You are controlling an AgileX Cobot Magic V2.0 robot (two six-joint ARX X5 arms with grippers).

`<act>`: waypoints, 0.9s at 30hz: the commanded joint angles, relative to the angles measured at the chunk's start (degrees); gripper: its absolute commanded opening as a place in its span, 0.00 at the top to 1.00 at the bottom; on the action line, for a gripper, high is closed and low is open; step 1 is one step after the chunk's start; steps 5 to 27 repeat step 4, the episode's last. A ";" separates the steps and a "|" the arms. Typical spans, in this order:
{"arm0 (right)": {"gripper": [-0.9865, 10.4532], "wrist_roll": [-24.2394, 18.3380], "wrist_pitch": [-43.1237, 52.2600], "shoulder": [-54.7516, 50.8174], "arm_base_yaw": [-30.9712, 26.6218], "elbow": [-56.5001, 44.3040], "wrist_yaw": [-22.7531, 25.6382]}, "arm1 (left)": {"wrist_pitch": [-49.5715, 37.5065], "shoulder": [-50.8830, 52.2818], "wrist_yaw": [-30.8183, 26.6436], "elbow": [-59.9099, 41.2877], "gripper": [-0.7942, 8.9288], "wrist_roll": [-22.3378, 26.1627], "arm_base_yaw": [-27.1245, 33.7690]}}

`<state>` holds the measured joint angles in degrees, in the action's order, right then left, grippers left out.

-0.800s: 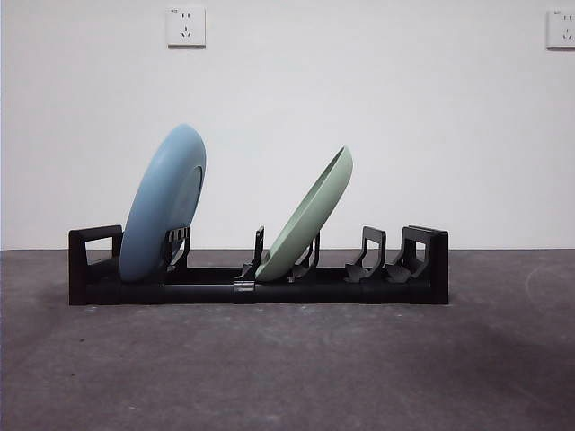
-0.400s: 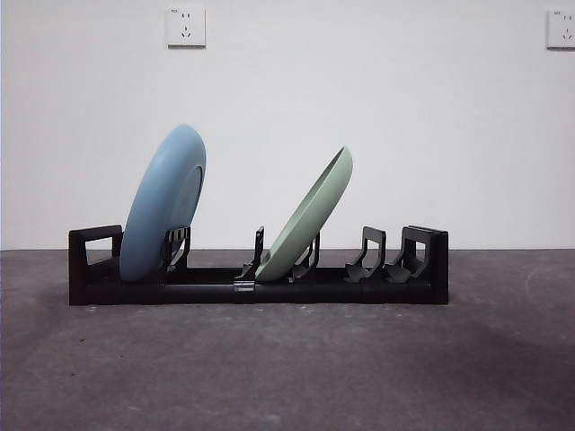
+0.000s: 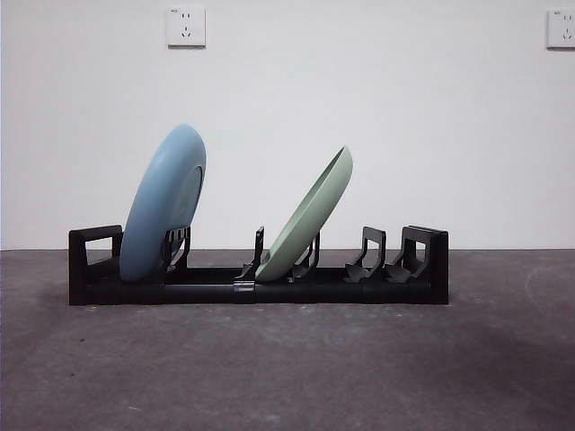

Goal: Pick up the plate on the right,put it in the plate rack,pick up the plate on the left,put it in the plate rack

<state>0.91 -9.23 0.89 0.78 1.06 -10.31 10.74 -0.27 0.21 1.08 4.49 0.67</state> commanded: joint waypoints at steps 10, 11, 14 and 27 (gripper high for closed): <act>0.91 0.74 -0.28 0.02 0.09 -0.72 0.15 | -0.22 0.17 -0.13 -0.87 0.92 0.00 0.17; 0.91 0.74 -0.28 0.02 0.09 -0.72 0.15 | -0.22 0.17 -0.13 -0.87 0.92 0.00 0.17; 0.91 0.74 -0.28 0.02 0.09 -0.72 0.15 | -0.22 0.17 -0.13 -0.87 0.92 0.00 0.17; 0.91 0.74 -0.28 0.02 0.09 -0.72 0.15 | -0.22 0.17 -0.13 -0.87 0.92 0.00 0.17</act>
